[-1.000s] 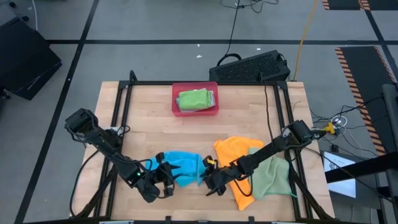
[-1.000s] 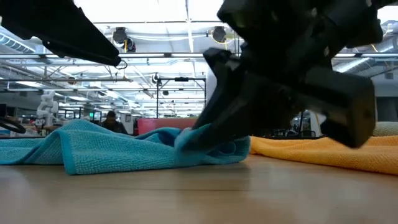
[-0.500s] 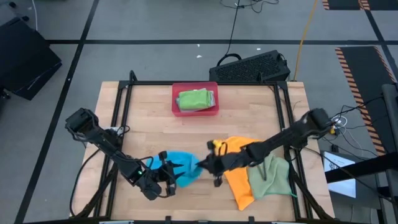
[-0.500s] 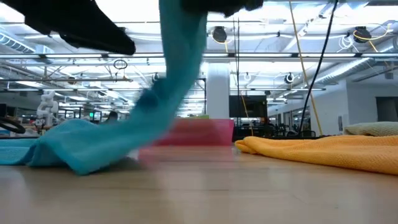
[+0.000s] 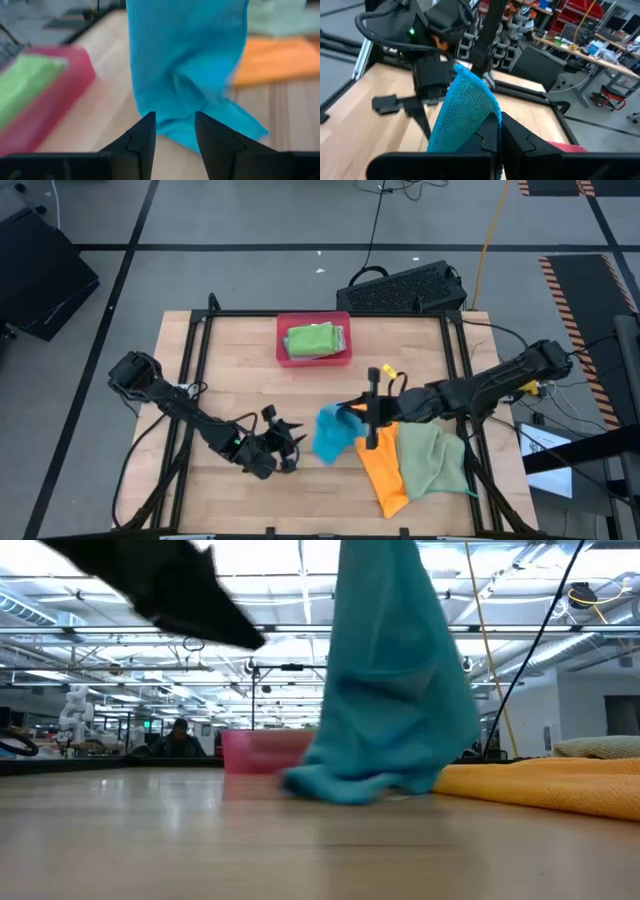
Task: Fold microfiber towels
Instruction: Fold the blue towel
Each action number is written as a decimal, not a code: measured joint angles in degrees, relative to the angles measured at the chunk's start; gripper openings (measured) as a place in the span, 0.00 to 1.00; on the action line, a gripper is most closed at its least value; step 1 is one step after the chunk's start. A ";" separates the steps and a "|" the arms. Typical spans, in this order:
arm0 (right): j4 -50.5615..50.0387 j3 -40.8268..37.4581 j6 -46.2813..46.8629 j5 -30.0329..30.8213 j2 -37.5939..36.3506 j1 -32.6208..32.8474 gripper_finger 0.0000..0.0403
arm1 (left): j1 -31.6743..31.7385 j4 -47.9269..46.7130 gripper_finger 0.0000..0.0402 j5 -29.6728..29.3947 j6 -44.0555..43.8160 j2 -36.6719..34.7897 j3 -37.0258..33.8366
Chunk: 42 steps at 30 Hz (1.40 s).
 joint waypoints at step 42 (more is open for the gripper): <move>-5.41 -0.04 -1.57 0.31 -3.65 -20.40 0.00 | 0.15 34.12 0.72 6.23 1.35 21.63 0.42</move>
